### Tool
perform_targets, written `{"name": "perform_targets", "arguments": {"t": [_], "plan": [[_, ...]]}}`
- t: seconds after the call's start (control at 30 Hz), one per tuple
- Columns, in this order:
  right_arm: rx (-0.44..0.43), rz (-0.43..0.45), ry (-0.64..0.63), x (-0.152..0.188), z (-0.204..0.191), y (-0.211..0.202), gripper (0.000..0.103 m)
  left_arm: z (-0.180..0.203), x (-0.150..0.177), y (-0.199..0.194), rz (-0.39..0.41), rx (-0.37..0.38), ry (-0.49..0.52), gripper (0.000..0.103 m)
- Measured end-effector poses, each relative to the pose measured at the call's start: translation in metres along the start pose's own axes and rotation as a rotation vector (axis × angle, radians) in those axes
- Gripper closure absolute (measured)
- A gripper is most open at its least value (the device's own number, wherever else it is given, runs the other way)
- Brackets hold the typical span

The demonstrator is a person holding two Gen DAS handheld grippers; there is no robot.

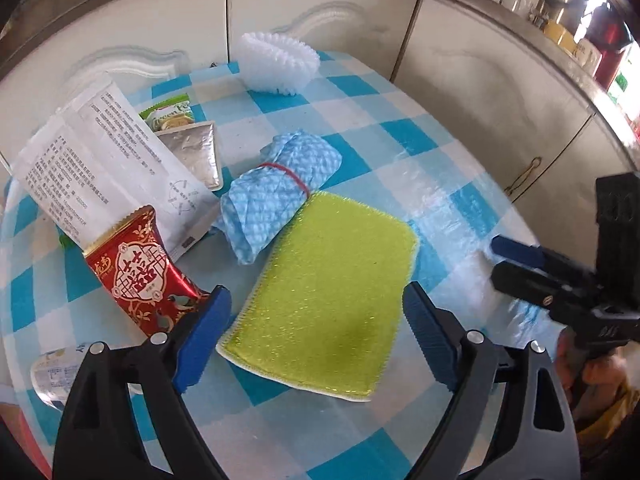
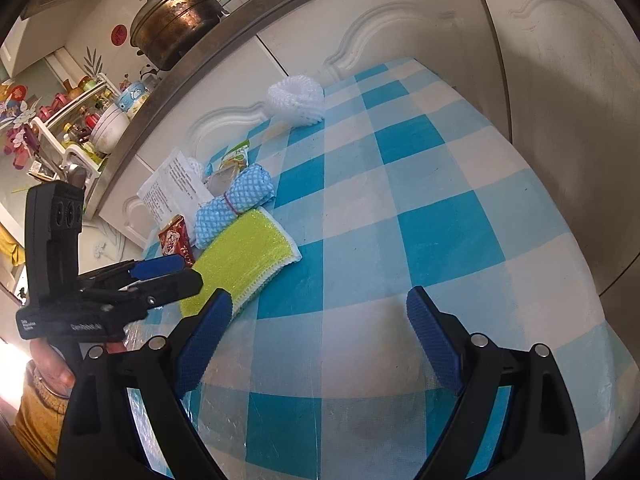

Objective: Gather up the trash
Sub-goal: 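Move the left tool back over the table around the yellow-green sponge, then close left tool on the sponge while right tool grasps the red snack packet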

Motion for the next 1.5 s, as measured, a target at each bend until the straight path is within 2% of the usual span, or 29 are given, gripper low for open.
{"name": "perform_targets", "arguments": {"t": [0.17, 0.3, 0.47, 0.53, 0.6, 0.7, 1.1, 1.3, 1.5], "plan": [[0.007, 0.011, 0.009, -0.002, 0.004, -0.004, 0.015, 0.011, 0.002, 0.012, -0.040, 0.023, 0.075, 0.008], [0.004, 0.019, 0.010, -0.003, 0.004, -0.006, 0.015, 0.022, 0.006, 0.022, -0.074, -0.025, 0.174, 0.008], [0.002, 0.016, 0.009, -0.003, 0.003, -0.006, 0.015, 0.022, 0.008, 0.030, -0.074, -0.071, 0.178, 0.008], [0.005, 0.020, 0.008, -0.004, 0.003, -0.006, 0.015, 0.022, 0.008, 0.029, -0.060, -0.078, 0.157, 0.010], [0.004, 0.019, 0.008, -0.006, 0.003, -0.006, 0.015, 0.020, 0.007, 0.025, -0.033, -0.088, 0.125, 0.018], [0.010, 0.019, -0.004, -0.009, 0.000, -0.004, 0.015, 0.020, 0.009, 0.021, -0.006, -0.076, 0.086, 0.022], [-0.013, -0.011, -0.085, -0.023, -0.035, 0.015, 0.014, 0.017, 0.049, -0.015, 0.085, 0.030, -0.110, 0.026], [-0.050, -0.018, -0.153, -0.033, -0.069, 0.030, 0.014, 0.004, 0.070, -0.040, 0.123, 0.051, -0.174, 0.026], [-0.124, -0.039, -0.270, -0.033, -0.123, 0.054, 0.014, -0.016, 0.093, -0.069, 0.149, 0.044, -0.222, 0.026]]}}
Point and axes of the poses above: each gripper's, at about its wrist camera, not at the fingertips, and y roughly the way its jaws point, z to its right, x to its underside, the point moved 10 cm from there along y, roughly the way its jaws point, and after that the axes turned 4 degrees about -z, right-handed, at the moved point
